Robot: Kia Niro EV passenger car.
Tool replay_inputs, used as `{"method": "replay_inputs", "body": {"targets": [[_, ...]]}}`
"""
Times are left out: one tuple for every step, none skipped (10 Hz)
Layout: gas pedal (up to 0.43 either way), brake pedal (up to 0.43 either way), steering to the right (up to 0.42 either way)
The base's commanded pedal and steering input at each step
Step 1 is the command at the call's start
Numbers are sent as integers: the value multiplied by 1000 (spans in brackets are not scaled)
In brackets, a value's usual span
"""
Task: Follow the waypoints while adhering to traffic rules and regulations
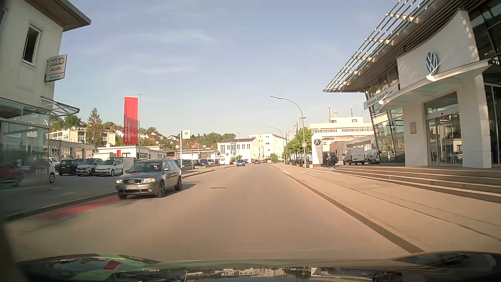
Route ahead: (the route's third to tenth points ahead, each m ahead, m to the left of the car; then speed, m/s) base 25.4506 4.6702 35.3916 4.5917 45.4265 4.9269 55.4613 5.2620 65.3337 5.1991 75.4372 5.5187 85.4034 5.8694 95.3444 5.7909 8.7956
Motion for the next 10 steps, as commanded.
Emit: {"method": "replay_inputs", "body": {"targets": [[79, 0, -7], [79, 0, -8], [79, 0, -6], [79, 0, -4], [79, 0, -2], [79, 0, -2], [79, 0, -2], [79, 0, -2], [79, 0, -3], [79, 0, -4]]}}
